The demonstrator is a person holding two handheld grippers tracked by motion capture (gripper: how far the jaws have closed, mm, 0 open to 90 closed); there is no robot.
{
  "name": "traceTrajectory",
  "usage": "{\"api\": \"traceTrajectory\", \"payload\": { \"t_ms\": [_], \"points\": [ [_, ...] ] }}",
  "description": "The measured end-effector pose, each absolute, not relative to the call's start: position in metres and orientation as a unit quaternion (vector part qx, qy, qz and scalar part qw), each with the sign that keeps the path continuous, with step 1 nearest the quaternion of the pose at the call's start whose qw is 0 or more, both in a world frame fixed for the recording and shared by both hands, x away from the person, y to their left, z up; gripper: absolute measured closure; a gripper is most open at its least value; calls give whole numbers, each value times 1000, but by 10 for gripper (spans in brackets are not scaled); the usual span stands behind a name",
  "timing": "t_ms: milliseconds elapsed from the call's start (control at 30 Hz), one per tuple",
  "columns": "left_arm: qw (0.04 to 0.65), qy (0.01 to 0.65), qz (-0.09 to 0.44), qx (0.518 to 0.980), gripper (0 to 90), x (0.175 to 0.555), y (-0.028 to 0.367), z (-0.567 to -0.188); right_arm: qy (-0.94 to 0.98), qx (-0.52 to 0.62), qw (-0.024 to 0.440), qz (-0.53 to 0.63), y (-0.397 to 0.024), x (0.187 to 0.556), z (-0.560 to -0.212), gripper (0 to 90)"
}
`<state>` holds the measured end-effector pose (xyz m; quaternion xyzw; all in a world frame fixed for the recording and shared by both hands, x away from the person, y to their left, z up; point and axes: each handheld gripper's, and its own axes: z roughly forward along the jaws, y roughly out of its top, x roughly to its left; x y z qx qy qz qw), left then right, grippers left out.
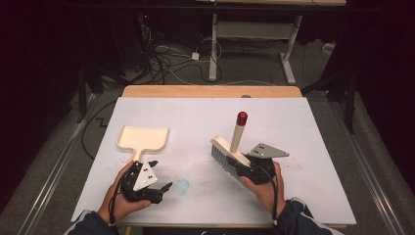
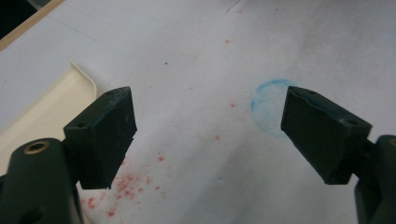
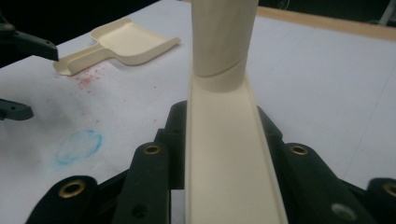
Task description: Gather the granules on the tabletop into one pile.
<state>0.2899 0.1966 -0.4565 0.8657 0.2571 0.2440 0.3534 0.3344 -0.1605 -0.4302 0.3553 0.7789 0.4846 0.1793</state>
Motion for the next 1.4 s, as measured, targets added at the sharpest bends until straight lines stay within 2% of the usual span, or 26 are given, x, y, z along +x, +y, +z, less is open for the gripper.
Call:
{"api": "traceTrajectory", "payload": {
  "t_ms": [367, 733, 1133, 1400],
  "points": [
    [359, 264, 248, 860, 172, 289, 200, -453, 804, 271, 186, 496, -196, 315, -394, 672],
    [354, 265, 248, 862, 172, 290, 200, -454, 825, 239, 178, 479, -242, 305, -383, 669],
    [356, 268, 247, 860, 172, 291, 200, -454, 843, 270, 116, 450, -295, 291, -385, 667],
    [355, 267, 243, 862, 172, 291, 199, -455, 839, 324, 51, 433, -317, 309, -397, 667]
  ]
}}
